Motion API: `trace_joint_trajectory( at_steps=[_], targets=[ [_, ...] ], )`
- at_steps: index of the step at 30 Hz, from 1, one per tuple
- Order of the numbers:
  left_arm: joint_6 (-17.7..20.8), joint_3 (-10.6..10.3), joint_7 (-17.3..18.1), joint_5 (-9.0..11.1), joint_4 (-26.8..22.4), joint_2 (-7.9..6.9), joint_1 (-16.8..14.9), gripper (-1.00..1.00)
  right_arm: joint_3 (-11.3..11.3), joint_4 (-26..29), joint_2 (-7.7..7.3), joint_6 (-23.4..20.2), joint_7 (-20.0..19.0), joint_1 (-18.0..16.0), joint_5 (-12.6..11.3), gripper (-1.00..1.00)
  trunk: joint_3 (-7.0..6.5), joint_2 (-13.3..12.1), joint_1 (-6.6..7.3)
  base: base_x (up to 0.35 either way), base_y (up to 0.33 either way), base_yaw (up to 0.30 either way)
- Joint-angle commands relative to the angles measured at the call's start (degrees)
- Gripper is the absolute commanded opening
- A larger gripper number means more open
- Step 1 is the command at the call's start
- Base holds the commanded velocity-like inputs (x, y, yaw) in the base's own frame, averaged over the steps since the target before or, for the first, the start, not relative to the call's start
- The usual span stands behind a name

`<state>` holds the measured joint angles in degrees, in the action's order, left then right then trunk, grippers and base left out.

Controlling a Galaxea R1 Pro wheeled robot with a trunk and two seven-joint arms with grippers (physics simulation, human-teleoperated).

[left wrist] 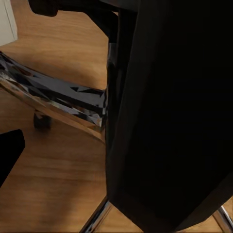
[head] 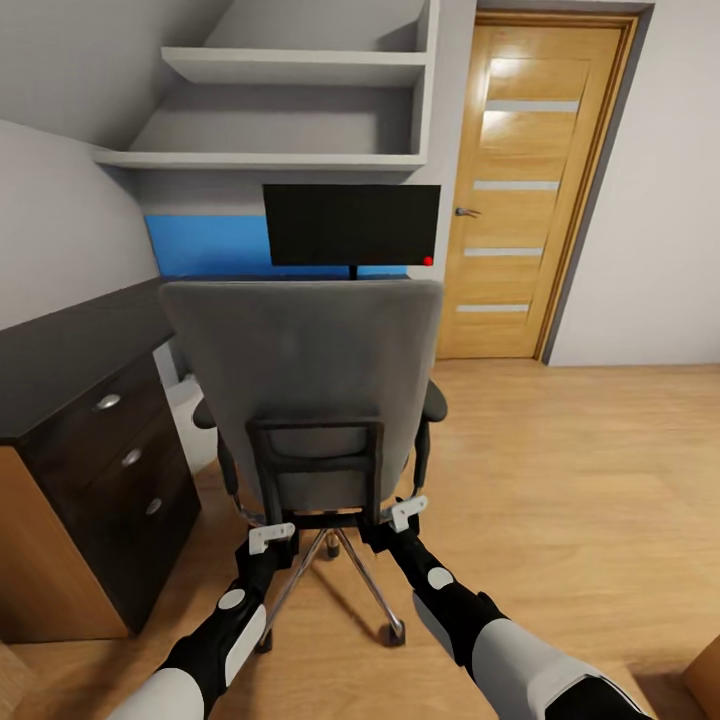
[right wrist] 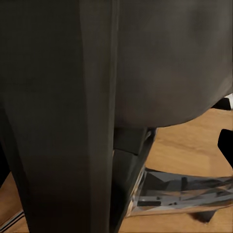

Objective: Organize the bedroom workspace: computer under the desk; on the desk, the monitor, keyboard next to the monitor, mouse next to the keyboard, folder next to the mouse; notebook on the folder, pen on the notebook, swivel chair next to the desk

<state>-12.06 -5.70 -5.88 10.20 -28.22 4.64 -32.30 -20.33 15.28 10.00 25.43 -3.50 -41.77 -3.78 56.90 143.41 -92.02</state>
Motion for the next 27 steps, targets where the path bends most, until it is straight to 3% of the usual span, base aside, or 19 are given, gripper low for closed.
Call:
trace_joint_trajectory(
  at_steps=[1,27],
  targets=[
    [-0.2,-0.4,-0.4,0.7,0.2,-0.07,0.0,1.0,0.4,-0.1,0.0,0.2,-0.2,-0.1,-0.7,1.0,0.05,0.0,-0.02,0.245,0.0,0.0],
    [-0.2,-0.4,-0.5,0.7,0.6,-0.31,0.0,1.0,0.4,-0.1,0.0,2.3,-0.4,0.0,-0.7,1.0,0.05,0.0,-0.02,0.251,0.0,0.0]
  ],
)
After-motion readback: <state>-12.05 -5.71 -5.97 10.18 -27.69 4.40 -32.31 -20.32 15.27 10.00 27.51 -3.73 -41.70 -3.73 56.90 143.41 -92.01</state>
